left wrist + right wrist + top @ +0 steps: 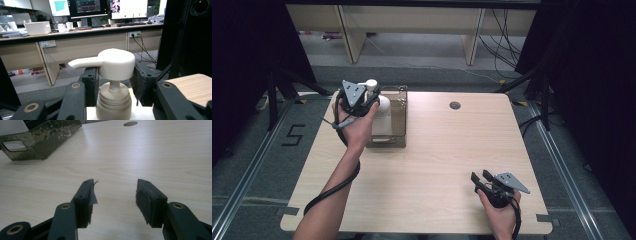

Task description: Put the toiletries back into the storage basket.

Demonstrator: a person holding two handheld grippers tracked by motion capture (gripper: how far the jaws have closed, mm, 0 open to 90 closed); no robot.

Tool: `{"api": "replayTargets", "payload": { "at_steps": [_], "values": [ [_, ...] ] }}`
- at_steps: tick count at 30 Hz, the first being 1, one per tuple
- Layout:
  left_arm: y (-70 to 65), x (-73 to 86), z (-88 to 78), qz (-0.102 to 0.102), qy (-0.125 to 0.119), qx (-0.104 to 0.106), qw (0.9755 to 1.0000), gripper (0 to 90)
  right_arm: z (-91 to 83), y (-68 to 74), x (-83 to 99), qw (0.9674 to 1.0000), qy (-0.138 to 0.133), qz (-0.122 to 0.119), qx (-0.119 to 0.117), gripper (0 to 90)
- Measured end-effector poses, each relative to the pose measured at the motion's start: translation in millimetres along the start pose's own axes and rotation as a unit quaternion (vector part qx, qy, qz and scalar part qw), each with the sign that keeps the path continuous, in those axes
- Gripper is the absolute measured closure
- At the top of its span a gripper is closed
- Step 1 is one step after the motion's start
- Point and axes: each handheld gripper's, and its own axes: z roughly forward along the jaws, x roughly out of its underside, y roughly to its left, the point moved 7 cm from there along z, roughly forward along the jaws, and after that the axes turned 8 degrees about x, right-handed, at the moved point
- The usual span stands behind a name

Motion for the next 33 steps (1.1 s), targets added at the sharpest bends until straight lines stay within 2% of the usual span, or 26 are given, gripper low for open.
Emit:
{"api": "replayTargets", "payload": {
  "at_steps": [19,20,21,24,28,29,33],
  "values": [
    [0.2,15.1,-1.2,-0.004,0.011,-0.002,0.9999,59.2,0.8,-0.4,0.3,1.0000,-0.002,-0.004,0.001,49.6],
    [0.3,15.8,-1.2,-0.004,0.010,-0.003,0.9999,59.2,-0.3,2.5,1.0,0.9999,0.006,0.014,-0.002,49.6],
    [0.7,16.8,-1.4,-0.002,0.012,-0.003,0.9999,59.1,-0.5,3.0,1.2,0.9998,0.007,0.017,-0.002,49.6],
    [1.7,20.7,-1.2,-0.003,0.016,-0.005,0.9999,59.2,0.3,1.8,1.3,1.0000,0.004,0.007,0.000,49.6],
    [3.4,24.4,-0.7,-0.005,0.017,-0.007,0.9998,59.2,-0.3,2.6,1.4,0.9999,0.008,0.012,-0.001,49.6],
    [3.5,24.5,-0.9,-0.005,0.018,-0.007,0.9998,59.2,1.0,0.9,0.8,1.0000,0.003,0.002,-0.005,49.6],
    [3.5,24.5,-1.2,-0.006,0.017,-0.007,0.9998,59.2,1.5,0.2,0.8,1.0000,0.001,-0.002,-0.004,49.6]
  ]
}}
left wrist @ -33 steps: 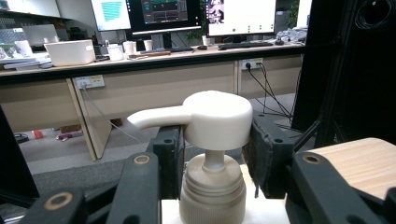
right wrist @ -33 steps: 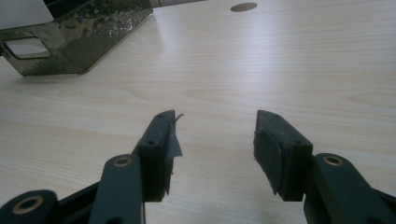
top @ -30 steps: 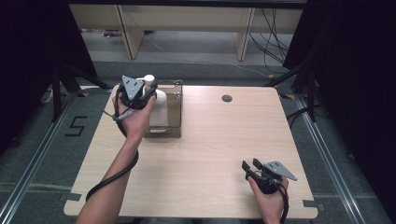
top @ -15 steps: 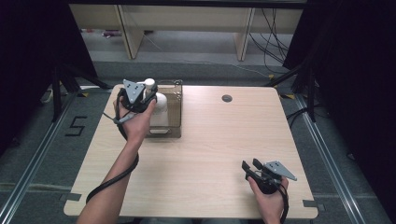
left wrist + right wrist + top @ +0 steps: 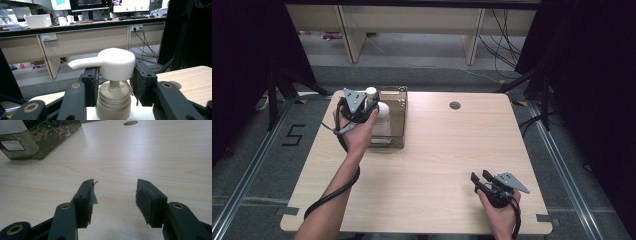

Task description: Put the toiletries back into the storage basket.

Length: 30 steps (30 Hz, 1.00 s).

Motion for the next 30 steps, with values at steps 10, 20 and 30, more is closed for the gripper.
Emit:
{"api": "replayTargets", "payload": {
  "at_steps": [10,20,30],
  "values": [
    [3.1,2.4,-3.8,-0.006,-0.004,-0.005,1.0000,59.0,-0.3,1.4,-0.1,1.0000,0.001,0.004,0.002,49.6],
    [8.7,5.3,-8.6,-0.012,-0.008,-0.008,0.9999,58.8,0.3,1.2,0.1,1.0000,0.001,0.003,0.002,49.6],
    [8.3,5.6,-9.7,-0.016,-0.016,-0.002,0.9998,52.0,0.0,0.2,0.1,1.0000,0.002,-0.001,0.003,49.4]
  ]
}}
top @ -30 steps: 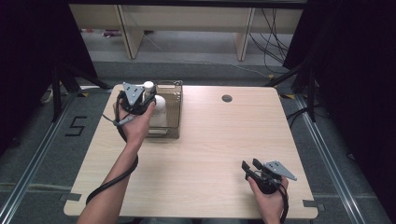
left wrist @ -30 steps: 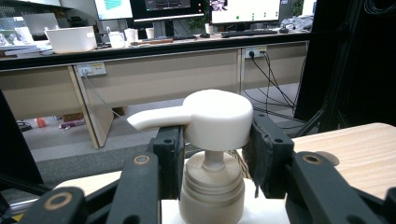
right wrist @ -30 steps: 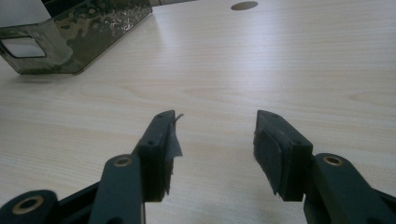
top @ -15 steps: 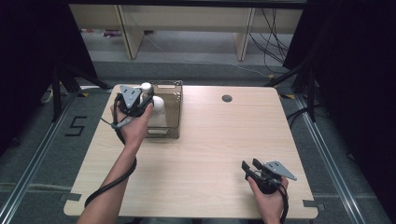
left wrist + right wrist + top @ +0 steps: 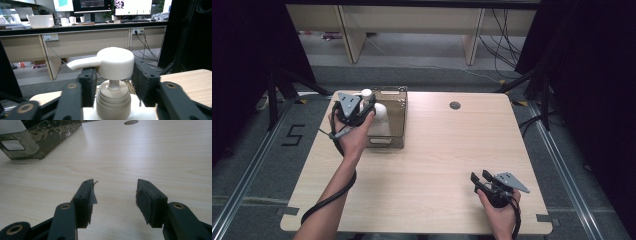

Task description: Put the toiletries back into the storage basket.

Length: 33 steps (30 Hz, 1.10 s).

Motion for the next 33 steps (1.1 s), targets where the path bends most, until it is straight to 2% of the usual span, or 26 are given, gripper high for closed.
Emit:
{"api": "replayTargets", "payload": {
  "at_steps": [5,9,21,22,23,24,26,29,33],
  "values": [
    [-0.9,2.9,-2.6,-0.009,0.002,0.012,0.9999,42.0,0.3,-0.5,-0.2,1.0000,-0.002,-0.003,0.002,49.4],
    [-0.6,7.7,-5.7,-0.015,0.002,0.017,0.9997,38.4,0.4,-0.5,-0.2,1.0000,-0.002,-0.003,0.002,49.4],
    [-4.5,17.8,-21.2,-0.012,0.007,0.036,0.9993,36.5,-0.1,0.1,0.0,1.0000,0.000,0.001,0.000,49.2],
    [-4.0,19.3,-23.0,-0.015,0.008,0.036,0.9992,36.5,-1.1,2.8,1.0,0.9998,0.007,0.018,-0.003,49.1],
    [-3.3,20.5,-25.1,-0.015,0.009,0.037,0.9992,36.5,-1.2,2.9,1.1,0.9998,0.008,0.019,-0.003,49.1],
    [-3.1,21.7,-27.2,-0.014,0.008,0.036,0.9992,36.6,-0.1,0.1,0.0,1.0000,0.000,0.001,-0.001,49.1],
    [-3.5,24.7,-31.5,-0.012,0.009,0.037,0.9992,36.6,0.4,-0.6,-0.2,1.0000,-0.002,-0.004,0.002,49.2],
    [-3.4,29.1,-37.2,-0.006,0.010,0.040,0.9991,36.6,0.3,-0.5,-0.2,1.0000,-0.001,-0.004,0.003,49.1],
    [-2.4,33.3,-43.7,-0.011,0.009,0.042,0.9990,36.5,0.1,0.0,0.1,1.0000,0.000,0.000,0.001,49.1]
  ]
}}
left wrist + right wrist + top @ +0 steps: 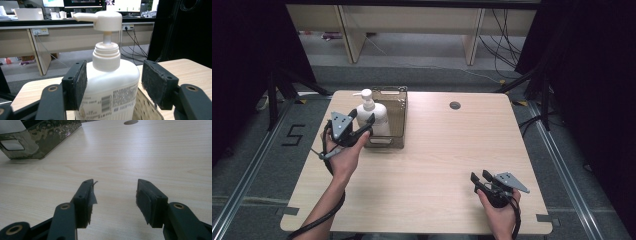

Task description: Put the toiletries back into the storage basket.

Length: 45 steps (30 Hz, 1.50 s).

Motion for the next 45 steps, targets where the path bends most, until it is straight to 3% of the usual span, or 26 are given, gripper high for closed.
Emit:
{"api": "replayTargets", "payload": {
  "at_steps": [11,20,32,45],
  "values": [
    [0.5,13.9,-22.3,0.002,-0.003,0.006,1.0000,36.1,-0.4,0.2,-0.3,1.0000,0.000,0.002,0.003,49.1],
    [0.8,42.6,-37.7,0.002,0.006,0.005,1.0000,36.3,0.4,0.7,0.3,1.0000,0.001,0.005,0.005,49.1],
    [12.2,88.0,-48.2,0.006,0.046,0.005,0.9989,36.5,0.1,0.5,0.0,1.0000,0.001,0.001,0.003,49.1],
    [24.4,122.1,-49.3,0.014,0.052,0.013,0.9985,36.7,-0.1,2.0,0.2,1.0000,0.002,0.007,0.000,49.1]
  ]
}}
